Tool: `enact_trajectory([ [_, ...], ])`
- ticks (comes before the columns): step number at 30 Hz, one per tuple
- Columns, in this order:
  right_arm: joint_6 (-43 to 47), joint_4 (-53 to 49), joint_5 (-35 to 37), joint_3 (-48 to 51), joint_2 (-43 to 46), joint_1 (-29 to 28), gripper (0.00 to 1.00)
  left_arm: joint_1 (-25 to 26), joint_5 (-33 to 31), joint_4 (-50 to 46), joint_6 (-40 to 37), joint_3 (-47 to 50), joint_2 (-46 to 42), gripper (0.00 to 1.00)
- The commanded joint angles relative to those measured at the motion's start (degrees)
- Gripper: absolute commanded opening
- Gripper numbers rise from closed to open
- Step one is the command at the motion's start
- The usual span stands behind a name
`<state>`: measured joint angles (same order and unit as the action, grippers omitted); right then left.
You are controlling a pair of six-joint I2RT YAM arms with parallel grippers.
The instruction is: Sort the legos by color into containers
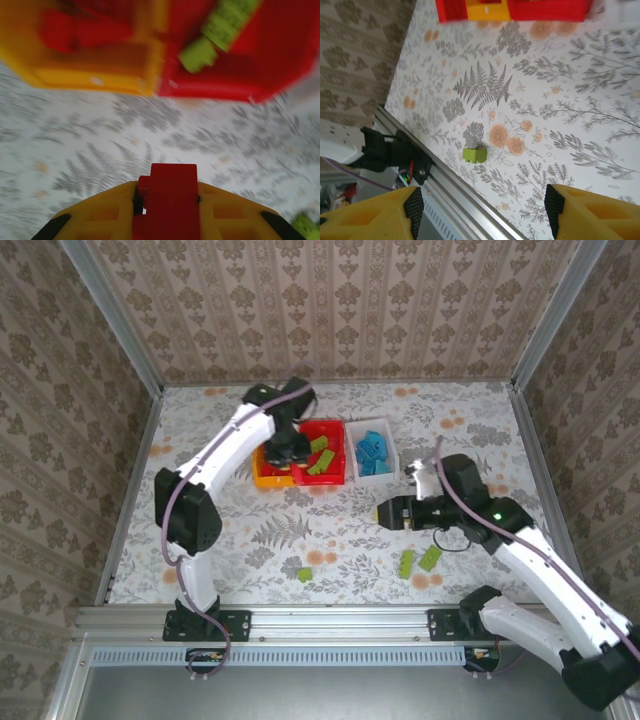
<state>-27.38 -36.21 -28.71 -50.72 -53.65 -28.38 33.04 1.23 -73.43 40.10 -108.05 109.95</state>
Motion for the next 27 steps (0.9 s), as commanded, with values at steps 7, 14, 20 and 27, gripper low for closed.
enact_trajectory([
  [7, -0.94, 9.85, 5.68, -7.34, -11.90, -5.99, 0.68, -9.28, -7.28, 2.70, -12.49, -9.49, 7.45, 0.24],
  [14, 1.00, 8.50, 6.80, -11.28, -17.54, -5.98, 0.68, -10.27, -8.27, 2.42, -15.08, -23.19, 19.48, 0.25],
  [20, 0.17, 8.82, 7.43, -11.84, -19.22, -5.98, 0.67, -10.43, -7.92, 5.40, -16.10, -25.50, 23.78, 0.26],
  [27, 0.46, 8.29, 7.71, -12.30, -20.13, -5.91, 0.67, -10.36, -7.29, 5.56, -16.67, -25.36, 25.18, 0.34],
])
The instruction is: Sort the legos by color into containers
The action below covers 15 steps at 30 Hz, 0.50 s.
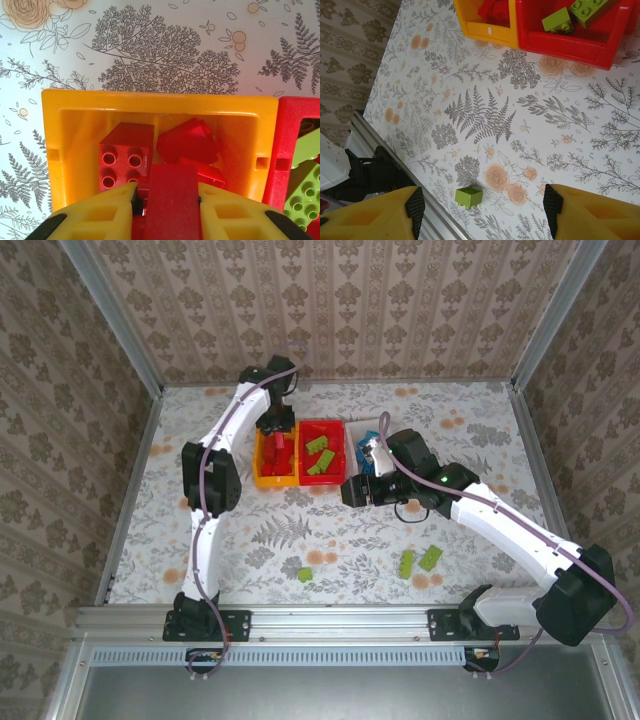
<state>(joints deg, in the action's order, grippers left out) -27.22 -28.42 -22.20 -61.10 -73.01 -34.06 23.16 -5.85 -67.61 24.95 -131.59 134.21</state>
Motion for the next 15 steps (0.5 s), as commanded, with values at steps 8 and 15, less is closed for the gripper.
enact_trajectory([
  [8, 0.34, 0.32, 0.84, -2.54, -1.86, -0.21, 0.67, -0.51, -0.47, -2.58, -1.41, -3.18, 0.66, 0.54],
  [15, 0.93, -1.61, 4.39, -1.93, -0.65, -0.21, 0.67, 0.28, -0.49, -3.08, -0.51, -3.31, -5.94, 0.59],
])
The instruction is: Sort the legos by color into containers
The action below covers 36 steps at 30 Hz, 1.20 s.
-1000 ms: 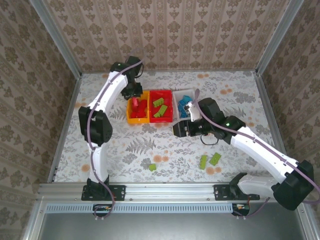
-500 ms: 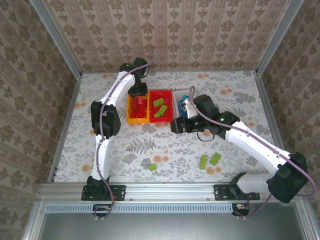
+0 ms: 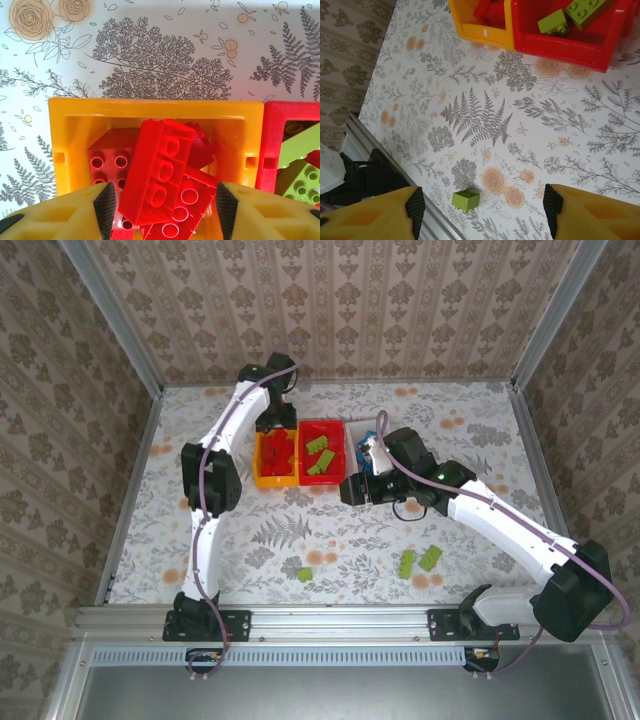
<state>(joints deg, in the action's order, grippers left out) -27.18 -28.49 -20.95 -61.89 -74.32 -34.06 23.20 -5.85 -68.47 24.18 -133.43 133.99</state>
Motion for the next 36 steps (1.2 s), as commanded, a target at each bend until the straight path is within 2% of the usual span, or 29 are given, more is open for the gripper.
enact_trajectory([
  [1, 0.64, -1.99, 5.27, -0.88, 1.18, -0.26, 0.67, 0.58, -0.44, -2.22, 0.33, -0.97, -7.07, 0.61],
  [5, -2.76, -7.68, 14.94, 1.10, 4.76, 0.45, 0.67, 2.48, 2.56, 1.56, -0.75, 5.65, -14.55, 0.65],
  [8, -7.80, -13.20, 20.43, 2.94, 7.59, 2.07, 0.67, 5.36, 8.35, 9.23, -3.05, 16.80, -23.04, 0.68],
  [11, -15.75, -23.94, 26.55, 3.63, 8.67, 3.98, 0.67, 8.94, 15.12, 19.13, -3.52, 30.73, -32.46, 0.69],
  [13, -21.62, -30.76, 28.40, 5.41, 9.32, 6.12, 0.67, 12.52, 18.17, 24.86, -3.18, 39.35, -38.18, 0.70],
  [16, -27.34, -34.63, 28.11, 10.31, 11.63, 9.57, 0.68, 18.80, 22.10, 30.60, -2.74, 48.61, -43.18, 0.70],
  [21, -32.93, -27.63, 22.81, 20.76, 15.08, 14.06, 0.70, 28.55, 25.92, 37.52, -2.54, 56.99, -46.74, 0.70],
  [24, -34.79, -22.48, 19.82, 25.51, 13.34, 16.14, 0.69, 31.64, 26.32, 39.50, -1.95, 58.94, -47.45, 0.71],
  [30, -34.37, -13.76, 17.80, 30.18, 9.92, 17.97, 0.66, 33.14, 25.47, 39.46, -1.71, 58.96, -46.78, 0.71],
  [36, -33.75, -10.15, 16.46, 32.11, 6.50, 18.51, 0.62, 33.14, 25.27, 39.55, -1.52, 58.02, -45.97, 0.71],
])
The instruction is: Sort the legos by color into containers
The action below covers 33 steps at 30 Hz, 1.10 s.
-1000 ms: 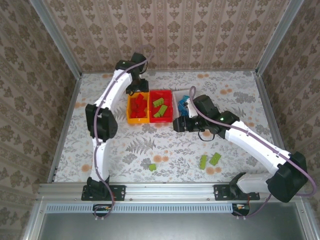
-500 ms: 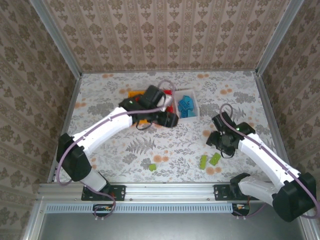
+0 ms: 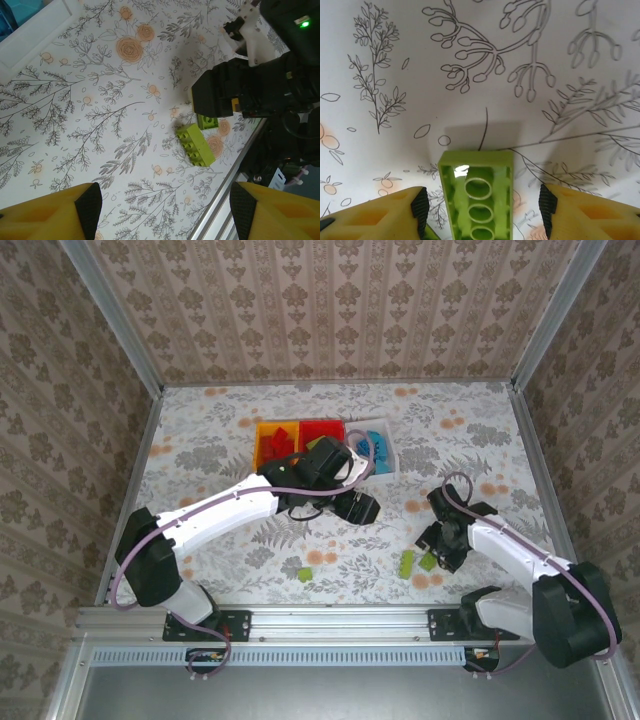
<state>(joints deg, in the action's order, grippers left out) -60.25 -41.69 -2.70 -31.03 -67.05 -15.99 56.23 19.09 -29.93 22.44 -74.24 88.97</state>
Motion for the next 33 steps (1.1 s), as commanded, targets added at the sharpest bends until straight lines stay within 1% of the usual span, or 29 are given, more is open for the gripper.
enact_trajectory([
  [1, -0.66, 3.19, -1.86, 1.36, -1.20, 0.56, 0.61, 0.13, 0.27, 0.93, 0.22, -1.33, -0.84, 0.71],
  [5, -0.42, 3.91, -2.35, 1.75, -3.10, 0.86, 0.54, 0.13, 0.27, 0.90, 0.34, -1.53, -0.82, 0.71],
  [12, 1.17, 5.86, -2.00, 0.15, -2.87, 0.91, 0.33, 0.03, -1.13, 0.71, 1.00, -2.30, -0.76, 0.71],
  [16, 6.36, 3.85, 1.37, -6.40, 0.71, -0.37, 0.30, -0.81, -4.35, 0.09, 2.67, -2.41, -2.29, 0.71],
  [18, 9.55, 3.94, 2.07, -11.30, 0.98, -2.28, 0.30, -1.70, -7.91, -0.85, 4.31, -2.23, -4.00, 0.71],
  [20, 12.50, 5.26, 2.17, -16.69, -0.80, -5.16, 0.29, -2.95, -11.19, -1.67, 6.05, -1.90, -6.09, 0.71],
  [22, 15.83, 7.28, 1.96, -22.95, -4.78, -9.30, 0.29, -4.54, -16.60, -3.73, 7.90, -1.55, -8.62, 0.71],
  [25, 19.94, 10.11, 1.38, -32.14, -13.07, -15.16, 0.30, -7.99, -21.31, -6.64, 10.85, -0.38, -12.34, 0.70],
  [28, 22.82, 10.23, 1.37, -42.83, -23.33, -18.27, 0.31, -12.90, -21.82, -9.10, 14.41, 2.15, -15.37, 0.70],
  [31, 23.69, 9.03, 0.90, -52.14, -32.33, -18.55, 0.31, -16.72, -21.53, -11.27, 16.58, 5.10, -17.81, 0.70],
  [33, 24.88, 6.29, 0.79, -60.27, -39.16, -18.55, 0.31, -18.92, -20.29, -11.91, 17.54, 7.21, -19.51, 0.70],
])
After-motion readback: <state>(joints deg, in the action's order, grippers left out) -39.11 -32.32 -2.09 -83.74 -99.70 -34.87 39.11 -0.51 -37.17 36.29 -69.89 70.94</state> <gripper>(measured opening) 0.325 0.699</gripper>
